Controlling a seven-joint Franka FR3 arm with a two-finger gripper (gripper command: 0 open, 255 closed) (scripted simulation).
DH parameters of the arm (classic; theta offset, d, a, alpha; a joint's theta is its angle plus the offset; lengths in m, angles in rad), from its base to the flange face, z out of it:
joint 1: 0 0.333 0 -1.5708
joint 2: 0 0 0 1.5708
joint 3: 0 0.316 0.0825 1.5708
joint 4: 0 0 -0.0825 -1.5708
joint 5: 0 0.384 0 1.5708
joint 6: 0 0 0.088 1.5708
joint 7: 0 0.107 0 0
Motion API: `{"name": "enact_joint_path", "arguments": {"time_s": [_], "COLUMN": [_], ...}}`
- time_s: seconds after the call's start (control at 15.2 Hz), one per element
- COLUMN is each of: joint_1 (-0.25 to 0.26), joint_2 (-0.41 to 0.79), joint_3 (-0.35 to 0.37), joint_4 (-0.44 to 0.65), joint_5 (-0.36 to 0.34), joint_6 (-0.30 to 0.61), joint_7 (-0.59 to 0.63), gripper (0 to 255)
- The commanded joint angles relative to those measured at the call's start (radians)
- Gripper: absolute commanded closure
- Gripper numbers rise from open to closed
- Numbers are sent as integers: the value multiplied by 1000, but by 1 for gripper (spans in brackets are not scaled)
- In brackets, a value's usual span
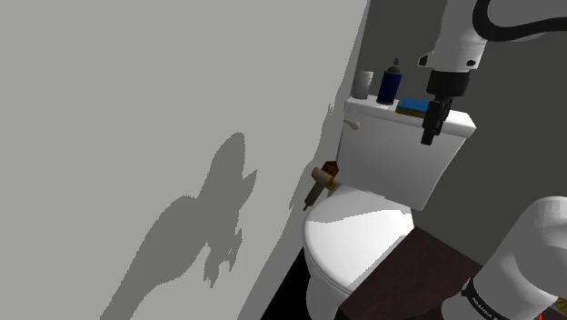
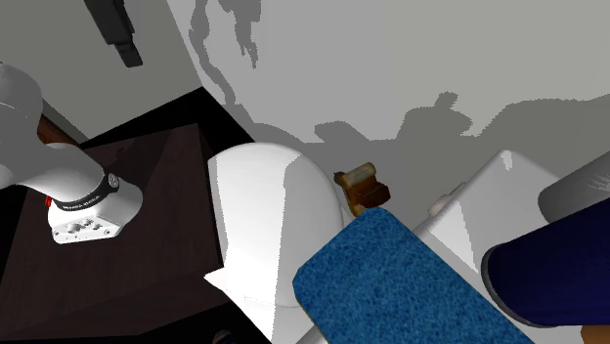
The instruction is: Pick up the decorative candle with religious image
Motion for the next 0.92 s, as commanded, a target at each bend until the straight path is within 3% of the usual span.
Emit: {"name": "enact_joint_path", "arguments": {"time_s": [0.0, 0.46, 0.86], "joint_1": [0, -15, -46], "joint_2": [0, 119, 291], "joint_3": [0, 70, 125], "joint_4": [0, -128, -172], "joint_5": [0, -67, -159], "joint_6": [0, 286, 523], "joint_7": [0, 95, 206], "gripper": [0, 0, 0]}}
